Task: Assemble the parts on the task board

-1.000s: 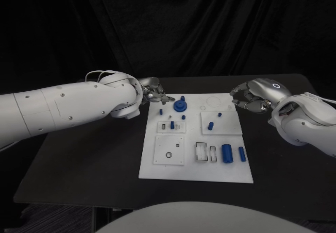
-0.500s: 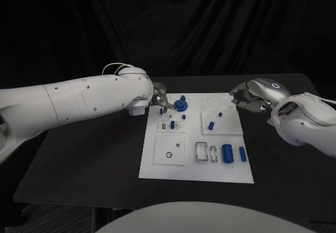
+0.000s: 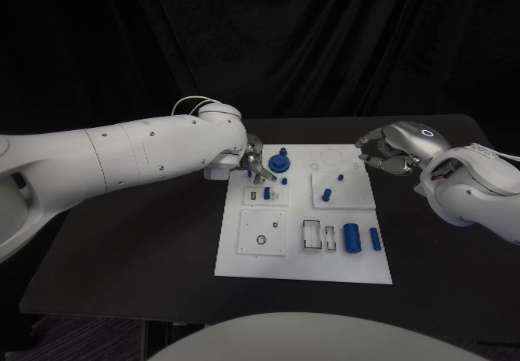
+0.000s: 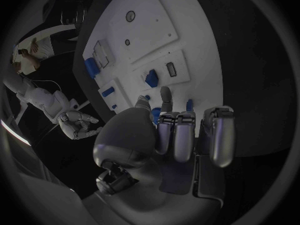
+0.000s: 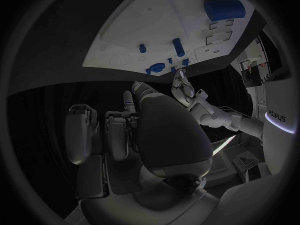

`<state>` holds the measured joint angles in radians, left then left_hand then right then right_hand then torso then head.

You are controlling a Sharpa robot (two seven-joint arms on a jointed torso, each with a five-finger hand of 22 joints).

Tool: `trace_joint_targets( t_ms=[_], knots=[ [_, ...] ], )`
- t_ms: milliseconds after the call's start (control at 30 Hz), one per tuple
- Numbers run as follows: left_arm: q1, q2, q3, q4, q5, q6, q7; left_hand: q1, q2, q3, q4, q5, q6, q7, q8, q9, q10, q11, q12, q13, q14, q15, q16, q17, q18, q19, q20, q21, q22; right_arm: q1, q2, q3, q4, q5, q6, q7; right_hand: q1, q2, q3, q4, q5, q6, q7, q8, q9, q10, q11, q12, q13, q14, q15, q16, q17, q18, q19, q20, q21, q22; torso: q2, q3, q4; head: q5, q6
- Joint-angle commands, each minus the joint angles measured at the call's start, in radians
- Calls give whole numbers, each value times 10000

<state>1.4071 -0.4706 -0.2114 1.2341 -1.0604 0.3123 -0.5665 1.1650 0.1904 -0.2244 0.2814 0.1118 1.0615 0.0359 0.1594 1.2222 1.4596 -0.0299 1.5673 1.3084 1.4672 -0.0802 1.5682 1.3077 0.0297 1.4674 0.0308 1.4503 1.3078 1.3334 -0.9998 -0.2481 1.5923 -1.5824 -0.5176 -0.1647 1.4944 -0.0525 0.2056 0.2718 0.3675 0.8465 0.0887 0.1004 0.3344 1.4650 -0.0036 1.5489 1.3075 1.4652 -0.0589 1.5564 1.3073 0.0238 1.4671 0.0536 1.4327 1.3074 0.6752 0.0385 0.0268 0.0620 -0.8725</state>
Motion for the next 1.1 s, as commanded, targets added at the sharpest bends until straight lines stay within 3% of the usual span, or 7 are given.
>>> trace_joint_targets(
  t_ms=[33, 133, 500, 933, 1100],
  knots=[
    [-32, 78, 8, -17, 37, 462, -199, -23, -40, 38, -76, 147, 125, -24, -81, -102, 1112, -41, 35, 2623, 1036, -12, 26, 2631, 72, 205, 13, 2, 1917, -21, -4, 7, 20, -31, -150, -59, -52, 18, 27, 24, 33, 62, -5, -59, -11, 770, -15, -53, 2381, 1002, -54, -38, 2501, 119, 285, -56, -39, 2157, 17, -8, -6, -7, -2],
    [-51, 116, 8, -35, 37, 443, -193, -14, -39, 52, -88, 180, 145, -27, -92, -132, 1112, -45, 35, 2623, 1036, -14, 26, 2631, 72, 206, 11, 1, 1918, -21, -2, 7, 25, -31, -151, -53, -42, 18, 40, 18, 46, 67, -3, -61, -14, 753, -16, -69, 2365, 999, -56, -51, 2490, 122, 282, -57, -50, 2154, 24, 12, -14, -8, -2],
    [-114, 205, 8, -99, 37, 215, -90, 167, -32, 319, -279, 1002, 176, -17, -353, -591, 1112, -40, 35, 2623, 1036, -16, 26, 2631, 83, 186, 1, -63, 1913, -21, -13, 7, 27, -31, -126, -68, -38, 20, 47, 15, 53, 70, -1, -61, -16, 622, -16, -194, 2249, 1000, -57, -46, 2494, 123, 281, -58, -53, 2153, 22, 5, -6, -34, -2],
    [-275, 248, 8, -39, 37, 141, -38, 338, -60, 552, -409, 1537, 176, -17, -449, -791, 1112, -38, 35, 2623, 1036, -10, 26, 2631, 102, 140, 10, -148, 1891, -21, -10, 7, 39, -31, -105, -88, -33, 25, 59, 14, 61, 72, 3, -63, -18, 479, -16, -331, 2122, 997, -59, -57, 2486, 124, 281, -59, -56, 2152, 10, 12, -5, -119, -2],
    [-322, 255, 8, 3, 37, 125, -54, 458, -78, 738, -496, 1898, 160, -24, -498, -888, 1112, -42, 35, 2623, 1036, -10, 26, 2631, 109, 124, 11, -180, 1889, -21, -11, 7, 38, -31, -103, -89, -32, 26, 63, 13, 63, 73, 4, -64, -19, 463, -16, -347, 2107, 997, -59, -57, 2486, 123, 282, -59, -56, 2152, 11, 15, -8, -130, -2]
  ],
)
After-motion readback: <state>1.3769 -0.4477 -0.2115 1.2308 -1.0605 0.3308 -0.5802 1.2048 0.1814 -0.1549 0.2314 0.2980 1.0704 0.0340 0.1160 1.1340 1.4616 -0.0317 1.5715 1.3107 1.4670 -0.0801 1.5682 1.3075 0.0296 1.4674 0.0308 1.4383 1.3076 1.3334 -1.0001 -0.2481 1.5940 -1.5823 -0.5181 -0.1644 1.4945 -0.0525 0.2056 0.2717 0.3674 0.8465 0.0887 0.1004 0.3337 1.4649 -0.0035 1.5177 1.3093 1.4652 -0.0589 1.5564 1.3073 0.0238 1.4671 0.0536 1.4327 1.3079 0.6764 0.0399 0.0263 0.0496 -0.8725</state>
